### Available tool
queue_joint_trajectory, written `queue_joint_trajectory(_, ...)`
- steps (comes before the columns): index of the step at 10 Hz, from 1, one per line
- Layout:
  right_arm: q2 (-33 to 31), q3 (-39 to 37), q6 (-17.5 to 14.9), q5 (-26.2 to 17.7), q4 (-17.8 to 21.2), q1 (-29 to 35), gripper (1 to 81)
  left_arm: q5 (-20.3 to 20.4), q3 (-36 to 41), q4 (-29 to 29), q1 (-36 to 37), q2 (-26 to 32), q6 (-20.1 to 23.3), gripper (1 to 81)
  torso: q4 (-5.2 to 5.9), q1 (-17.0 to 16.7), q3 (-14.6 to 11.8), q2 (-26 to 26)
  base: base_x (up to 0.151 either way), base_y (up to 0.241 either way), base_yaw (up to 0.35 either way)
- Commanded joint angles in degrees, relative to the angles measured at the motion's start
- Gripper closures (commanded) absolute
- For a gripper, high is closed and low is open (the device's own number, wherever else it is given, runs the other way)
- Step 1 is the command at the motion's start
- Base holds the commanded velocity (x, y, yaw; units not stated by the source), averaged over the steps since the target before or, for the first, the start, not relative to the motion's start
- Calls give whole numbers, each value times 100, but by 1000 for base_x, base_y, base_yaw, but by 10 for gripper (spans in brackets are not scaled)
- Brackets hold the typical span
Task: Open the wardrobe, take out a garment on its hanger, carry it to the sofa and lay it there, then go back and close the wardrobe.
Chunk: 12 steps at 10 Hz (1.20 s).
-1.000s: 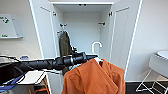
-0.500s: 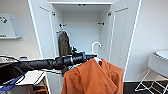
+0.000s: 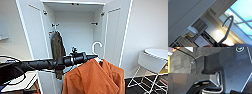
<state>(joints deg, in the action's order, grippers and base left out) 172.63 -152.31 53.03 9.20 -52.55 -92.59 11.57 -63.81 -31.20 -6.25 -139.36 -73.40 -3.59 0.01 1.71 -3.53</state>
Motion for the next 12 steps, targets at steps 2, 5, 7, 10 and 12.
queue_joint_trajectory(2, -463, 27, 14, 249, -9, 148, 10, 469, 70, 35, 1095, 83, -43, 811, 0, 2, 0, 0, 0, 0, -186)
queue_joint_trajectory(5, -885, 71, 58, 257, 26, -10, 10, 469, 175, -36, 1095, 224, -52, 811, 0, 0, 0, 0, 0, 0, -190)
queue_joint_trajectory(7, -912, 88, 67, 266, 34, -98, 10, 461, 254, -36, 1095, 294, -52, 811, 2, 0, 0, 0, 0, 0, -191)
queue_joint_trajectory(10, -921, 44, 67, 266, 43, -125, 10, 469, 333, -80, 1095, 338, -52, 811, 2, 0, -2, 0, 0, 0, -194)
queue_joint_trajectory(12, -921, 44, 67, 266, 43, -133, 10, 469, 412, -115, 1095, 356, -52, 811, 2, 0, -2, 0, 0, 0, -199)
